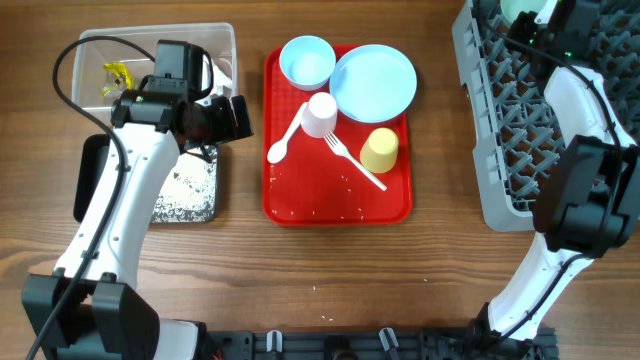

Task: Sort waste into correct bins and load items into the dishwasher rack
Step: 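Lower the green bowl into the rack slots and release it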

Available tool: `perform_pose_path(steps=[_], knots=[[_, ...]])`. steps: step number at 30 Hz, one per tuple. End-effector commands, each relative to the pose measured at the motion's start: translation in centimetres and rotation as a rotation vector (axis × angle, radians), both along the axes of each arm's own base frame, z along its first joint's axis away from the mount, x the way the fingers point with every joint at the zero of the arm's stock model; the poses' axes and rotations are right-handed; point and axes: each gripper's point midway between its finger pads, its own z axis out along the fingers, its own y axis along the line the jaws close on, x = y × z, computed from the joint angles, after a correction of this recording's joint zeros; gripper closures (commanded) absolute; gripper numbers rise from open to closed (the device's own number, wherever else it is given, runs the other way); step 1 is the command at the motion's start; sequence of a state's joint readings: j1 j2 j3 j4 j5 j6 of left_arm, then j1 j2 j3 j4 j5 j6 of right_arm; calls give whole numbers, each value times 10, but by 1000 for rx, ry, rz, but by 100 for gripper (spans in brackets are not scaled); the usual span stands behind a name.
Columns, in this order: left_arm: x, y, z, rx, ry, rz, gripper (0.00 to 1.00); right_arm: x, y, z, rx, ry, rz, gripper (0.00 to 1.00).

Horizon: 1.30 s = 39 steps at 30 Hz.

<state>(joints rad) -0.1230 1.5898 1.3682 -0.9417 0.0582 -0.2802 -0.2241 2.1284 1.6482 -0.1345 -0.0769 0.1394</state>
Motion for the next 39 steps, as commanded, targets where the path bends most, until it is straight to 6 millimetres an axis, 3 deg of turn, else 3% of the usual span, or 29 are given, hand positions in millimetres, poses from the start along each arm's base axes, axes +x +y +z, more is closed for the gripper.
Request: perform_pose_path(steps=[1,11,14,16,20,22,25,29,39], knots=[[2,-1,-1,-15,4,10,0,0,-1,-15,14,30,-22,88],[2,-1,-1,-15,4,10,0,-16,21,-37,44,149,49,90],[2,-1,-1,-15,4,10,0,-17,33,-40,44,162,69,92],[2,-1,-1,-15,4,10,0,-15,38,-31,40,142,77,92],[2,-1,-1,-15,4,10,0,-15,38,26,19,35,75,48],[2,-1,-1,-15,4,10,0,-16,38,54,9,-17,76,36],[2,-1,-1,-15,4,10,0,-20,39,76,7,-55,72,21],[2,-1,-1,-15,4,10,0,-26,47,83,70,-54,83,1],[2,-1,-1,-15,3,10,0,-23,67,94,246,-96,110,1]])
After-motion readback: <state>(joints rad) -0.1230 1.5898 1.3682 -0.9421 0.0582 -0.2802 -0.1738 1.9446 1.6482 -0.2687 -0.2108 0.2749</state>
